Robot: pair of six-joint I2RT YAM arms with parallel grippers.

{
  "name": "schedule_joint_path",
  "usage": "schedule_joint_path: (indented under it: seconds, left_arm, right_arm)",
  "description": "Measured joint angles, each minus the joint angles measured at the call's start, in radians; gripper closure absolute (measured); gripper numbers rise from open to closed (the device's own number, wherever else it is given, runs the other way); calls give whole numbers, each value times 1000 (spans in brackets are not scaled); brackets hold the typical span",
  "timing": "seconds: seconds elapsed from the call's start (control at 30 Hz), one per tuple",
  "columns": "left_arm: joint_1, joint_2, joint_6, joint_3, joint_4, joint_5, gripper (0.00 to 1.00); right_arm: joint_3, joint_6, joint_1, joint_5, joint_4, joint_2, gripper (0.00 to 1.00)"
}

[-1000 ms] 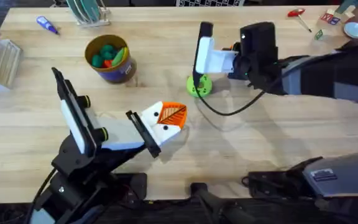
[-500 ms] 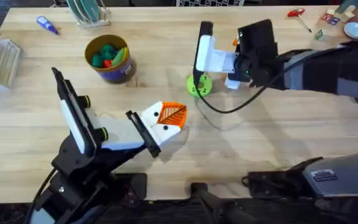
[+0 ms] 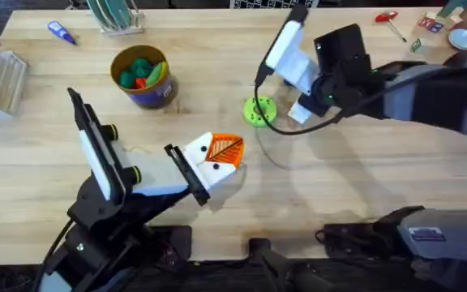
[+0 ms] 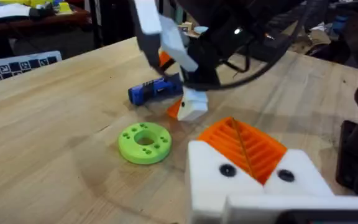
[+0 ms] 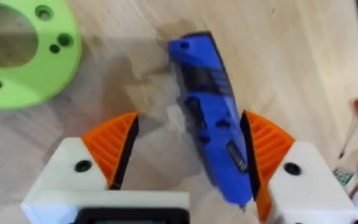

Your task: Pick up the gripper from the table and insert it into the empty holder that is missing its gripper. Then pick up a screw, insert it into the mounting hole, and use the screwdriver to tighten it. Finally, clean up the table by picking up the vegetable and placing it into the bucket.

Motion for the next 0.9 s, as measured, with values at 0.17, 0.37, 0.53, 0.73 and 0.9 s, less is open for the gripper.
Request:
schedule_joint_path:
  seconds: [0.17,0.37,0.53,0.73,0.9]
  left_arm:
    - [0,0,0,0,0,0,986]
    - [0,0,0,0,0,0,986]
    - [0,0,1,0,0,-3,436]
    - [0,0,0,0,0,-3,16]
    - [0,0,0,0,2,-10,14]
  right_arm:
    - [21,230,0,-8,-166,-123,41]
    - [84,453,0,-13,-350,-277,39]
    - [105,642,-1,-45,-497,-407,38]
    - [107,732,-1,-201,-544,-538,38]
    - [111,755,-1,-284,-556,-577,37]
